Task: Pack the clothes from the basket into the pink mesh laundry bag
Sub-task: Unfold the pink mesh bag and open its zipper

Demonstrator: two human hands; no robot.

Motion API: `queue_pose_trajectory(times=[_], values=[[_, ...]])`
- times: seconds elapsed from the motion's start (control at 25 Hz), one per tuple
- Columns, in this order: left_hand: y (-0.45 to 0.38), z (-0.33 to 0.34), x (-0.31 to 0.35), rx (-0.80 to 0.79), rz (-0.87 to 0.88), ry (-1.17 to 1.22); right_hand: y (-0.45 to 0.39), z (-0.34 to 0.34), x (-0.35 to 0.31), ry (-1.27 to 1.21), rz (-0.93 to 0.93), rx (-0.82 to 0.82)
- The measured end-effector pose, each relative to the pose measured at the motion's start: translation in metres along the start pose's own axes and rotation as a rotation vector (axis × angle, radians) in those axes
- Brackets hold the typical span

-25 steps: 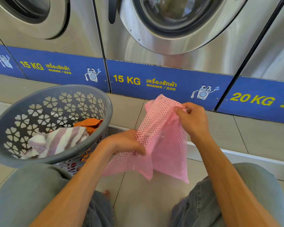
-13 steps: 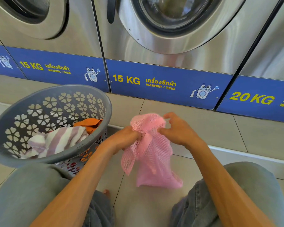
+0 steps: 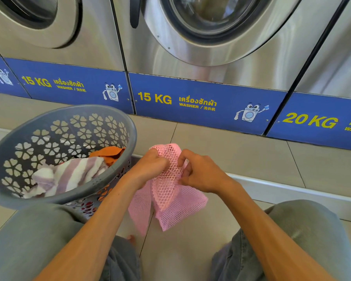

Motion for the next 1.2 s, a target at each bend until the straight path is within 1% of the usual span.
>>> queue_pose_trajectory(times=[0.12,0.2,0.32,0.4,0.44,0.56,0.72,0.84,1.12,1.2], values=[[0.005,-0.002,0.007,0.024,-0.005,-0.019,-0.004,-0.003,0.005,0.008,0.033,0.06],[0.007,-0.003,0.01,0.034,-0.026,0.036,-0.007,-0.003,0.01,0.03,0.053,0.083],[0.008,0.001,0.011,0.003,-0.026,0.189,-0.007,0.0,0.006,0.043,0.007,0.059],[0.007,0.005,0.007,-0.054,-0.035,0.21,-0.005,0.002,0.001,0.004,-0.023,0.031],[0.008,0.006,0.005,-0.074,-0.048,0.191,-0.004,0.001,-0.001,-0.019,-0.035,0.026],[0.007,0.01,0.004,-0.147,-0.016,0.068,-0.005,0.0,0.0,-0.024,-0.048,0.038],[0.007,0.007,0.003,-0.151,-0.04,-0.065,-0.008,0.002,0.001,-0.009,-0.053,0.041],[0.005,0.008,0.003,-0.136,-0.043,-0.071,-0.008,0.002,0.001,0.003,-0.061,0.047],[-0.004,0.005,-0.006,-0.141,-0.007,-0.108,-0.007,0.003,0.005,-0.014,-0.01,0.01],[-0.005,0.003,-0.004,-0.086,0.021,-0.097,-0.007,0.003,0.008,0.041,0.011,-0.012]])
Point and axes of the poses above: each hand's wrist, its own y-axis away from the middle knuckle, its own z-axis out of the palm, x = y × z, the point moved 7 cm from there along -y, towards the middle knuckle, and after that the axes turned 12 degrees about z, right-handed, at the moved point
